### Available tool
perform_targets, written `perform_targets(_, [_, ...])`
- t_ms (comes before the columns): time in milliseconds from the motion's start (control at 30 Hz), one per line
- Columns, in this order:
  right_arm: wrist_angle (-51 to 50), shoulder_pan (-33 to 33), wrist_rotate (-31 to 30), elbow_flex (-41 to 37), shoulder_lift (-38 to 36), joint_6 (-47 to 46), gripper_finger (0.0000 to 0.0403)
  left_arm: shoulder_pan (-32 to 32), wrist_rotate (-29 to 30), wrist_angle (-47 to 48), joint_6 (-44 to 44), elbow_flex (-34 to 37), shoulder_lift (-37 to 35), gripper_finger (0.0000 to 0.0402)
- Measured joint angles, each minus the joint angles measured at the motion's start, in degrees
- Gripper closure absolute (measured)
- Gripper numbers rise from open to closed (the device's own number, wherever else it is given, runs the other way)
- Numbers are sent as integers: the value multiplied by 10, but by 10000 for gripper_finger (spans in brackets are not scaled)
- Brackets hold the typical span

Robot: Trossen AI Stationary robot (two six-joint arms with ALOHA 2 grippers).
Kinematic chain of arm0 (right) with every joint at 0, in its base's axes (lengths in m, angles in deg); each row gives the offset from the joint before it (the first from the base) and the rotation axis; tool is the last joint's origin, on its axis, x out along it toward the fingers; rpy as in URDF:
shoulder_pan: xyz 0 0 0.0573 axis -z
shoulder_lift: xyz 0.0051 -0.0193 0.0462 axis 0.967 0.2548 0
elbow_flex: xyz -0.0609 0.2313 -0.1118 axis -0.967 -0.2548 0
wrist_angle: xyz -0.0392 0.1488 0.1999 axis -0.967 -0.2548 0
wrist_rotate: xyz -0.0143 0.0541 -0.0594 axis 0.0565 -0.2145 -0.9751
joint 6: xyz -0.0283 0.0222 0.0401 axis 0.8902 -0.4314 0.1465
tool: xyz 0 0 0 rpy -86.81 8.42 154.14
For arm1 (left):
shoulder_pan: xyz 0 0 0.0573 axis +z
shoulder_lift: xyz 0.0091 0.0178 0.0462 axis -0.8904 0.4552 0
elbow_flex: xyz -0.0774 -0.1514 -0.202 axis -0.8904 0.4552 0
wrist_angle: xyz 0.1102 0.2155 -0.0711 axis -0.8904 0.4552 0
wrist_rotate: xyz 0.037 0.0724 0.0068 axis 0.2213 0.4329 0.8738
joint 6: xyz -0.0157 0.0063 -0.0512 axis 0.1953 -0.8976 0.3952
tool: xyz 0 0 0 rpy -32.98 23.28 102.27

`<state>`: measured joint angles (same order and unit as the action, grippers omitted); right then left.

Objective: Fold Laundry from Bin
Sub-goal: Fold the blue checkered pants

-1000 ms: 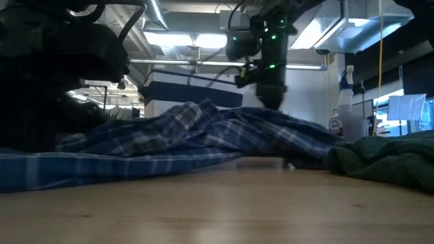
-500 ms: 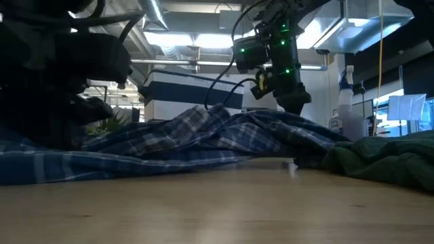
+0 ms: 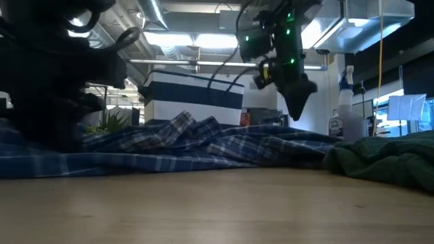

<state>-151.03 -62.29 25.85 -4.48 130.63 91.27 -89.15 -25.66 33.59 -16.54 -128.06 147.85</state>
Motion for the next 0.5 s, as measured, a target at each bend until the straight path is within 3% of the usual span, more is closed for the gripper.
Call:
perform_targets(167, [65,-44,37,-33,-29,-1,258,5,35,4,-5,1,0,401])
perform_targets(333, [212,-71,134,-137,-68,-31,259,4,36,3,-19,1,0,401])
perform_targets(500, [308,-97,149,-241,-94,-82,271,4,36,2,-31,1,0,401])
